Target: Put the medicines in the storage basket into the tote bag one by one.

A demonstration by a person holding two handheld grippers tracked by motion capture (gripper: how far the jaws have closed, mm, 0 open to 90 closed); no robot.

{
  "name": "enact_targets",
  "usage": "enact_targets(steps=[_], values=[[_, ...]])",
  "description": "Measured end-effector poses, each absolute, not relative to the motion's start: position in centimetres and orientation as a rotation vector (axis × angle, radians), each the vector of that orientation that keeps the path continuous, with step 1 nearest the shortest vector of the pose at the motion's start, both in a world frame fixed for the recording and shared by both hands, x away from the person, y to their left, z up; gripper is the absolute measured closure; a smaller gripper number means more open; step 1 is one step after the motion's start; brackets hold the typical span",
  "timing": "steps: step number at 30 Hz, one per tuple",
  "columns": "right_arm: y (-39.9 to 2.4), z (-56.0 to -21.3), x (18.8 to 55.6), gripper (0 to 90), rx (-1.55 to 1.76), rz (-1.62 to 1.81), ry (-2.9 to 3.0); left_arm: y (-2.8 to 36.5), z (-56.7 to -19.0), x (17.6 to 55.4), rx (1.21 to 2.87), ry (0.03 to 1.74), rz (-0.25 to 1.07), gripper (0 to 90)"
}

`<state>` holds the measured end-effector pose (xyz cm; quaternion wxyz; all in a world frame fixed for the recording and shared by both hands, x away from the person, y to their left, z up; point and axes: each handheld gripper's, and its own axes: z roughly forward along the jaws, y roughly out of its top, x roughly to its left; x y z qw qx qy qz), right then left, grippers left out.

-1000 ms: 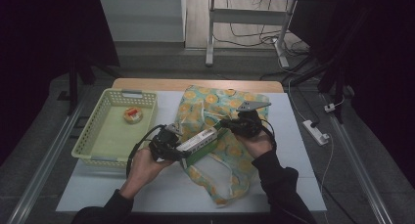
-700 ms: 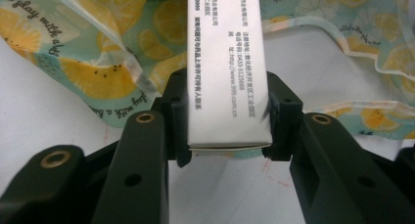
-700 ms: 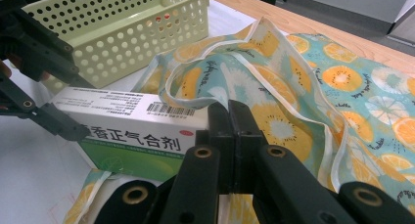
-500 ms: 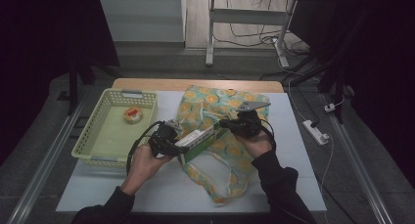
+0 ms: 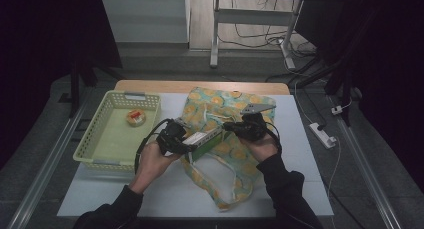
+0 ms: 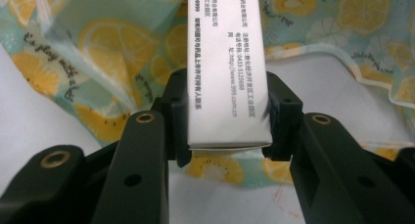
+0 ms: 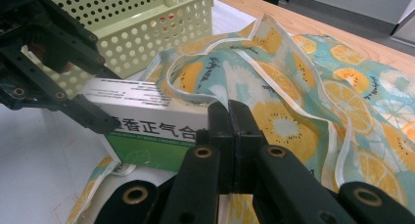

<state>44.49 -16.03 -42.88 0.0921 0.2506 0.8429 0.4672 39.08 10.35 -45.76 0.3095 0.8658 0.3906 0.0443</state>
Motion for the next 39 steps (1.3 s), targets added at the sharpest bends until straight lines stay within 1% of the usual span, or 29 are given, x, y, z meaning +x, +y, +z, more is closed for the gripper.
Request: enact_targets(steps=[22, 39], values=[[-16.0, -42.8, 44.4, 89.3, 0.738, 1.392, 2.509, 7.9, -45.9, 42.7, 2.253, 1.030, 0.163, 61.3], [-15.9, -43.0, 44.4, 89.4, 0.737, 1.386, 2.518, 7.1, -46.2, 44.9, 2.183, 1.057, 0.216, 61.3]])
